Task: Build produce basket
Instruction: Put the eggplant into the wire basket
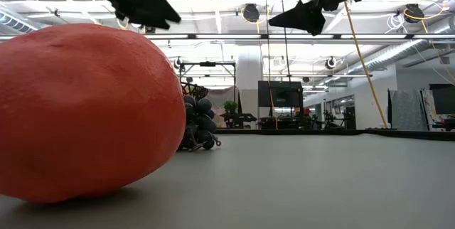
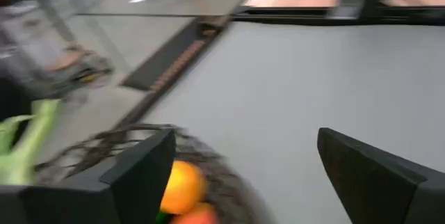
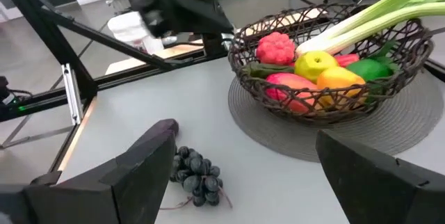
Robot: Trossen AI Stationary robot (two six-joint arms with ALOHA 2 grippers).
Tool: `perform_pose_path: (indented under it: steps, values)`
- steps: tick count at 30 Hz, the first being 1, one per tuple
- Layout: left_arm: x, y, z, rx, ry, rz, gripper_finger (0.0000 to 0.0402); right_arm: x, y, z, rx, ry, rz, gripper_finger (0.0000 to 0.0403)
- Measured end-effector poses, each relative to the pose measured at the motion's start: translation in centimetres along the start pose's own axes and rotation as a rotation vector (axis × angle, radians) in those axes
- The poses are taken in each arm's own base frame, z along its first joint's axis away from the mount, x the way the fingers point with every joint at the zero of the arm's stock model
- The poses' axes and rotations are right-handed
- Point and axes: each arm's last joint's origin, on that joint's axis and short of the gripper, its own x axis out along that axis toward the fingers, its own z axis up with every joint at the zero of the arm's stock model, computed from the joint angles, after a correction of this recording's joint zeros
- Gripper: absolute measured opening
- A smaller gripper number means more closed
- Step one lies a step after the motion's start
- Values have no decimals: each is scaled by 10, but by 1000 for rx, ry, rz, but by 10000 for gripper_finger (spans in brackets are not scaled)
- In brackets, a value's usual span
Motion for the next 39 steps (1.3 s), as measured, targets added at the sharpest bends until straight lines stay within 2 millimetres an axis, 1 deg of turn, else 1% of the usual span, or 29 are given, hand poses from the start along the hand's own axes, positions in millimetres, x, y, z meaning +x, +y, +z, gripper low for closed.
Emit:
perform_pose_path:
  steps: [6, 9, 11, 14, 16, 20, 22, 25, 29, 32, 34, 36, 39]
  values:
    - [-26, -33, -5, 53, -26, -183, 302, 2, 3, -1, 18, -9, 13, 341]
    - [-39, -46, -7, 72, -44, -255, 276, 3, 6, -1, 20, -17, 24, 341]
    - [-47, -52, -7, 52, -61, -298, 260, 3, 7, 0, 40, -30, 33, 341]
    - [-58, -64, -3, 11, -59, -358, 240, 5, 9, -5, 65, -2, 35, 341]
    - [-64, -78, 5, 17, -61, -420, 231, 6, 11, -6, 77, 1, 40, 341]
    - [-82, -113, 10, 118, 17, -568, 224, 8, 15, -11, 81, 27, 50, 341]
    - [-90, -130, 12, 169, 77, -595, 225, 9, 19, -13, 92, 25, 64, 341]
    - [-100, -152, 8, 251, 169, -598, 225, 8, 24, -16, 101, 41, 81, 341]
    - [-107, -182, -3, 355, 238, -606, 225, 5, 33, -18, 135, 45, 117, 341]
    - [-107, -203, -14, 426, 271, -653, 225, 1, 43, -19, 136, 34, 167, 341]
    - [-104, -214, -25, 478, 298, -663, 225, -1, 51, -16, 142, 0, 208, 341]
    - [-100, -220, -37, 539, 329, -650, 225, -4, 57, -14, 142, -35, 244, 341]
    - [-91, -218, -51, 594, 418, -587, 225, -8, 65, -10, 146, -86, 295, 341]
